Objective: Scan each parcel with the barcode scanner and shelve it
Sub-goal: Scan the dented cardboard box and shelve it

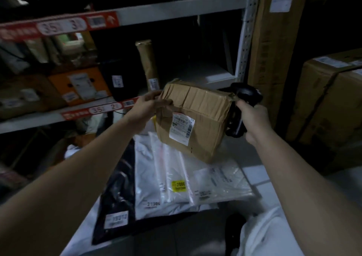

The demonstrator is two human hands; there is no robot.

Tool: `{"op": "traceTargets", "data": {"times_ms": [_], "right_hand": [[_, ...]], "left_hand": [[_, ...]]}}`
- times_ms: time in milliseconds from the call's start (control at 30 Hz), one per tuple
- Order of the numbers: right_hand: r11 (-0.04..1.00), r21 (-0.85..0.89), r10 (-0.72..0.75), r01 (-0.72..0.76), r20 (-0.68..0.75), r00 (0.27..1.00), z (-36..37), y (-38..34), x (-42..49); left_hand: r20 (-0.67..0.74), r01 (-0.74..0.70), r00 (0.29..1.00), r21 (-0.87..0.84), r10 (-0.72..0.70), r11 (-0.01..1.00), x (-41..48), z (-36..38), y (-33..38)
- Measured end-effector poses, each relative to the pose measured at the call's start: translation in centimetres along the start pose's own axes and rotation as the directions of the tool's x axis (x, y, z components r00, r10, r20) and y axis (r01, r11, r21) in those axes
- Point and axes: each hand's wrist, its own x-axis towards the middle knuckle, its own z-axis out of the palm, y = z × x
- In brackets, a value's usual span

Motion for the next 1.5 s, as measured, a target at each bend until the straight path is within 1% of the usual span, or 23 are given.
{"op": "traceTargets", "data": {"times_ms": [100,200,267,333,400,467,600,733,833,900,1000,1067,1133,1267,1300,1367,1433,1500], "right_hand": [[0.999,-0.02,0.037,-0.035,0.109,0.993,3.8,0.6,-1.4],[0.997,-0.056,0.057,-0.047,0.206,0.977,7.2,1.2,-2.9],[0.997,-0.069,0.063,-0.047,0.25,0.966,9.1,1.8,-3.5],[0.997,-0.071,0.058,-0.039,0.282,0.958,10.6,2.2,-3.9],[0.997,-0.076,0.055,-0.034,0.298,0.953,11.7,2.4,-4.2],[0.995,-0.09,0.056,-0.03,0.295,0.954,12.3,2.5,-4.4],[0.996,-0.092,0.04,-0.014,0.285,0.958,12.2,3.3,-3.8],[0.997,-0.077,0.009,0.013,0.273,0.962,11.9,3.3,-3.4],[0.992,-0.114,-0.019,0.05,0.257,0.966,11.5,3.6,-3.0],[0.986,-0.152,-0.027,0.067,0.246,0.969,11.2,3.7,-3.0],[0.978,-0.174,-0.075,0.113,0.21,0.975,10.6,3.5,-3.3],[0.972,-0.188,-0.104,0.139,0.183,0.977,10.3,3.3,-3.6],[0.963,-0.193,-0.152,0.186,0.18,0.972,9.9,3.1,-4.1],[0.904,-0.265,-0.303,0.335,0.155,0.94,9.6,2.4,-6.2],[0.879,-0.295,-0.335,0.376,0.18,0.925,9.5,2.3,-6.9],[0.817,-0.367,-0.354,0.445,0.29,0.889,9.4,2.1,-8.2],[0.742,-0.446,-0.3,0.501,0.446,0.843,9.3,2.1,-9.5],[0.673,-0.507,-0.209,0.538,0.568,0.796,9.3,2.6,-10.1]], "left_hand": [[-0.074,0.018,0.997,0.004,-0.018,1.0,-3.5,-4.4,-1.1],[-0.097,0.068,0.993,-0.054,-0.073,0.996,-6.8,-8.7,-3.3],[-0.114,0.098,0.988,-0.086,-0.108,0.991,-8.8,-10.9,-4.7],[-0.158,0.103,0.981,-0.078,-0.114,0.992,-10.3,-12.3,-5.8],[-0.215,0.082,0.972,-0.074,-0.096,0.994,-11.2,-13.2,-6.8],[-0.237,0.052,0.969,-0.081,-0.07,0.995,-11.5,-13.6,-8.0],[-0.226,0.011,0.973,-0.13,-0.04,0.991,-11.6,-13.5,-9.6],[-0.202,-0.027,0.979,-0.093,0.008,0.995,-11.2,-13.6,-9.8],[-0.208,-0.083,0.975,0.002,0.082,0.997,-10.8,-14.0,-9.7],[-0.183,-0.138,0.972,0.079,0.15,0.987,-10.8,-14.1,-9.3],[-0.142,-0.188,0.96,0.305,0.24,0.934,-10.5,-14.2,-9.0],[-0.115,-0.19,0.96,0.398,0.254,0.898,-10.2,-14.2,-9.1],[-0.108,-0.192,0.957,0.455,0.268,0.87,-9.9,-14.4,-9.3],[-0.157,-0.146,0.952,0.526,0.264,0.838,-9.2,-14.5,-9.5],[-0.177,-0.13,0.948,0.548,0.266,0.826,-9.1,-14.4,-9.5],[-0.198,-0.112,0.942,0.575,0.271,0.811,-8.7,-14.2,-9.4],[-0.201,-0.104,0.94,0.603,0.277,0.791,-8.4,-14.1,-9.2],[-0.209,-0.088,0.94,0.614,0.269,0.784,-8.0,-14.1,-9.1]]}}
